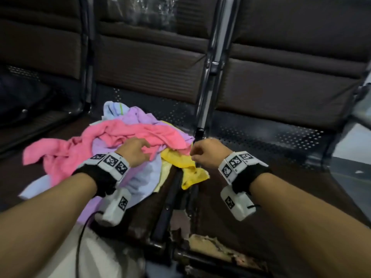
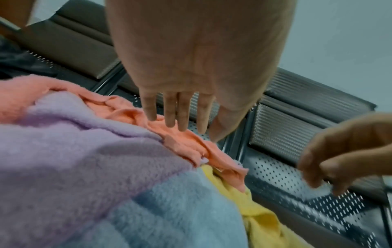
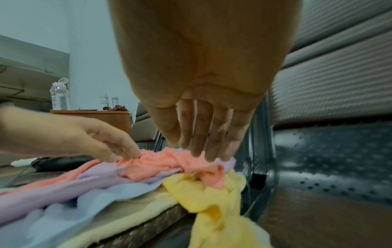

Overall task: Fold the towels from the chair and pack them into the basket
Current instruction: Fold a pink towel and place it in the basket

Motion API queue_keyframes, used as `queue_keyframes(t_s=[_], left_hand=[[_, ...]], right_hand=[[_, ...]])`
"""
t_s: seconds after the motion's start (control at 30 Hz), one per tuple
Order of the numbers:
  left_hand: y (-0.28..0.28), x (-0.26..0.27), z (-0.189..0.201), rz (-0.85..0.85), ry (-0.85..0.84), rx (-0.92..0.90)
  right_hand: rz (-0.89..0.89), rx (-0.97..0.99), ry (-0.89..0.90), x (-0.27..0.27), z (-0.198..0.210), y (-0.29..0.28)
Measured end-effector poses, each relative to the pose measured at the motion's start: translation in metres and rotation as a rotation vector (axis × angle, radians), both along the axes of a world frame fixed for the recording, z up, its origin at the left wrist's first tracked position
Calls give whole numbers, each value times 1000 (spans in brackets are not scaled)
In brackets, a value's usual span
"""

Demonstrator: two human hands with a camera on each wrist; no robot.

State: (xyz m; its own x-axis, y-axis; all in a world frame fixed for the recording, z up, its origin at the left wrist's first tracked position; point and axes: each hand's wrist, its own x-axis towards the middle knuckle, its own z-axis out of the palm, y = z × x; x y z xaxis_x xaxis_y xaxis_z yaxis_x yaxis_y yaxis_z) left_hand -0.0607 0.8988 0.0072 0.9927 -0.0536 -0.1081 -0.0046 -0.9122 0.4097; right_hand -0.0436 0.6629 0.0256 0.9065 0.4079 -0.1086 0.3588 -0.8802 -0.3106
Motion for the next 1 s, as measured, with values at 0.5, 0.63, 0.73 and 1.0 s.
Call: queue_keyframes(t_s=[0.5, 0.63, 0.73, 1.0], left_hand=[[13, 26, -23, -29, 16, 39], [-3, 24, -7, -63, -234, -14], [-25, 21, 5, -177, -349, -38], [-73, -4, 26, -176, -396, -36]], right_hand=[[-166, 65, -167, 60, -66, 73], [-75, 428, -162, 31, -37, 47], [-65, 526, -268, 5, -11, 13], [-350, 686, -594, -52, 35, -94]])
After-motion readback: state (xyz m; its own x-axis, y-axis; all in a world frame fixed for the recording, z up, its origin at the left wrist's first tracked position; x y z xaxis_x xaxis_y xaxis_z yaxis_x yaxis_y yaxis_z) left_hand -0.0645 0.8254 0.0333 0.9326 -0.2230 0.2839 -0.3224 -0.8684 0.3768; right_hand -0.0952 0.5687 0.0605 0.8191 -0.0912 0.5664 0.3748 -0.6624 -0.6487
